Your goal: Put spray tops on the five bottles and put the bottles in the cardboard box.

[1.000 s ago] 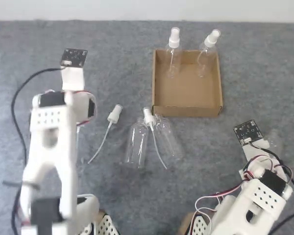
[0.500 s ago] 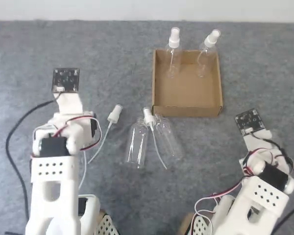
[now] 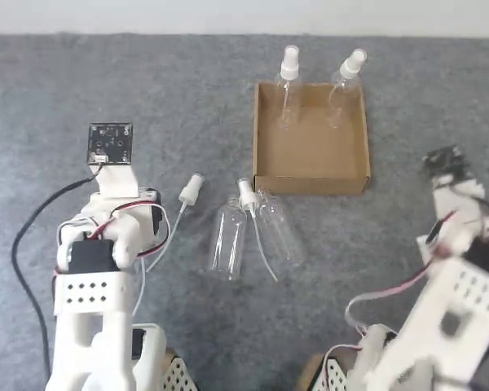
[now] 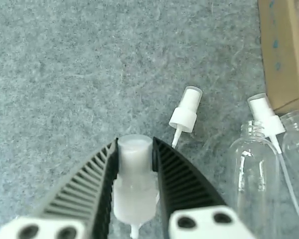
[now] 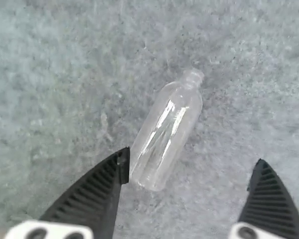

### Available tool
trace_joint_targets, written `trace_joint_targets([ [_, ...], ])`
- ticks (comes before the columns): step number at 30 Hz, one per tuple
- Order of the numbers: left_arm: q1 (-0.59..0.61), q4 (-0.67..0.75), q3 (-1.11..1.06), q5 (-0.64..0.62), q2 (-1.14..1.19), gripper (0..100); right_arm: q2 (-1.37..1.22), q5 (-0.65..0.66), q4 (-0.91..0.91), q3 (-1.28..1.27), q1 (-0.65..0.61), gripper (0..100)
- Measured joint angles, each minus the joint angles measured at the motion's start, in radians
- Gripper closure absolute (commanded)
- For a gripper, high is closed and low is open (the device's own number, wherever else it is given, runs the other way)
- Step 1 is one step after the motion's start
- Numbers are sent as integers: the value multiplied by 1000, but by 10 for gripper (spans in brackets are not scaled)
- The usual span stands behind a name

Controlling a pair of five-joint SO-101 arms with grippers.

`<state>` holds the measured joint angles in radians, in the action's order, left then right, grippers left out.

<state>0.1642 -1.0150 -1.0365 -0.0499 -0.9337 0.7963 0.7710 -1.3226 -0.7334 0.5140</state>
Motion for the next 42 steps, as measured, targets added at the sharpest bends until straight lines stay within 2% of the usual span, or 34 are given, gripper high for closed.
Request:
trace_joint_targets([
  [7, -2, 0, -17, 0, 0, 989, -466, -80, 38, 264, 26, 723],
  [15, -2, 0, -18, 0, 0, 989, -942, -100, 58, 480, 57, 723],
  [19, -2, 0, -18, 0, 0, 989, -1056, -127, 68, 534, 57, 730],
  [26, -2, 0, -18, 0, 0, 989, -1157, -181, 68, 621, 58, 897],
  [30, -2, 0, -18, 0, 0, 989, -1177, -178, 68, 660, 58, 929],
  [39, -2, 0, -18, 0, 0, 989, -1177, 129, 68, 675, -66, 928],
  [42, -2, 0, -18, 0, 0, 989, -1177, 169, 68, 675, -100, 916],
])
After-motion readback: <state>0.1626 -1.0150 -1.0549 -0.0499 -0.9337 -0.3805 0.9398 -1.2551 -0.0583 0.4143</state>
